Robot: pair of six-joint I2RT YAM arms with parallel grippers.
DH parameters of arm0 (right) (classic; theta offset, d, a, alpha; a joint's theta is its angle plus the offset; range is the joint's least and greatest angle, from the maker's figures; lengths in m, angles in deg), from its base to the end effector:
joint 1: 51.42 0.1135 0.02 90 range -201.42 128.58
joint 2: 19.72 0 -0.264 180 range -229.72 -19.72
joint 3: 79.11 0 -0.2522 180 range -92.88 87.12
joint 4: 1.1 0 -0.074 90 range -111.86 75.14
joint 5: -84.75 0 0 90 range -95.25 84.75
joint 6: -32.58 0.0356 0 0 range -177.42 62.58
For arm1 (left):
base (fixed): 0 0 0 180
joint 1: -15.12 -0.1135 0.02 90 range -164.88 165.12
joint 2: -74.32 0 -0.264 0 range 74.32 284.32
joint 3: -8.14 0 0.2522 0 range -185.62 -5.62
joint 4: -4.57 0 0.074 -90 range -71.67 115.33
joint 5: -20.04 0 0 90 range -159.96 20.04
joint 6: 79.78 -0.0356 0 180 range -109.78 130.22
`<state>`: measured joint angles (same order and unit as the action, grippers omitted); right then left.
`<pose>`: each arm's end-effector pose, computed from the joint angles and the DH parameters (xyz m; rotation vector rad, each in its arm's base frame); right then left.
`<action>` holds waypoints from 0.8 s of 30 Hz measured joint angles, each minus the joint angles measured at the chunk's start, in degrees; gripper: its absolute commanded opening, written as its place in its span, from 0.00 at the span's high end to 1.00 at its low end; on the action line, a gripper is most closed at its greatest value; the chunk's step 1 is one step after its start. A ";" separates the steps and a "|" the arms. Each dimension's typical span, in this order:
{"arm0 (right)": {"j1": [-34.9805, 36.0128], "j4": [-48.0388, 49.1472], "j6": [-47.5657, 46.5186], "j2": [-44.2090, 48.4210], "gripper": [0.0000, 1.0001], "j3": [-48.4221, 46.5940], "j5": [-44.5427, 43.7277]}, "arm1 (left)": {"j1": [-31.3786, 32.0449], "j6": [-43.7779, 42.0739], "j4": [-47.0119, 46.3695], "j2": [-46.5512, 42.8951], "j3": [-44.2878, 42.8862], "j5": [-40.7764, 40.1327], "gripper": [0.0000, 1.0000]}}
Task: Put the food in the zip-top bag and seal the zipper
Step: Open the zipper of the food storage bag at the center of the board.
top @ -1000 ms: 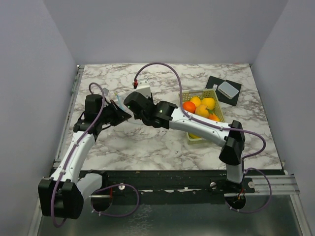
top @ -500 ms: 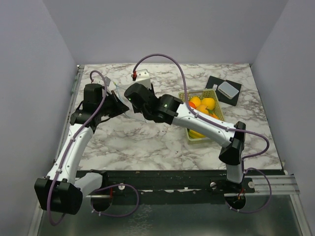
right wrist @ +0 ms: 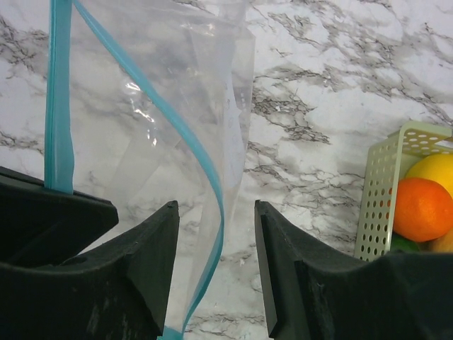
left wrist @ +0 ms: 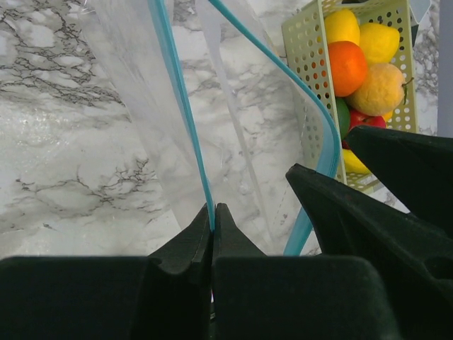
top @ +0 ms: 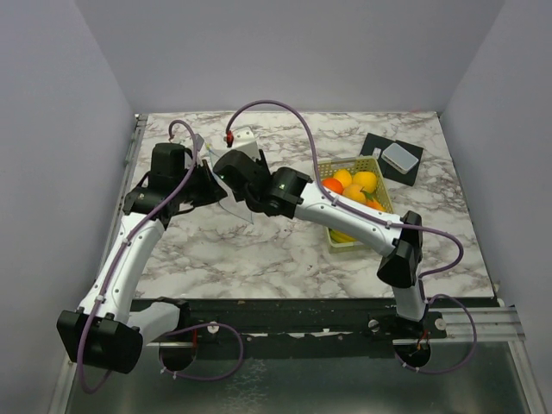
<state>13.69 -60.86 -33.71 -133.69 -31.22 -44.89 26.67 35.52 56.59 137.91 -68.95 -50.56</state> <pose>0.2069 0.3921 0.3659 -0.4208 2.0675 0.1185 0.2249 -0.0580 0.3418 -0.0868 2.2970 -0.7206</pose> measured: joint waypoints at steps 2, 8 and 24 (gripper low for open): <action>-0.35 0.24 -0.22 0.00 0.51 0.00 0.00 | 0.35 -0.66 0.87 0.00 -0.13 0.00 1.00; -1.05 1.29 -0.35 0.00 0.58 0.68 0.09 | 1.16 -1.38 2.34 0.09 -1.81 0.00 1.00; -1.88 2.47 1.03 0.87 0.99 7.43 -0.55 | 2.34 -3.65 6.58 1.03 -5.70 -2.58 1.00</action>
<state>11.81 -58.39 -32.68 -132.82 -23.79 -45.43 29.01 31.86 63.17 138.94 -74.65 -53.14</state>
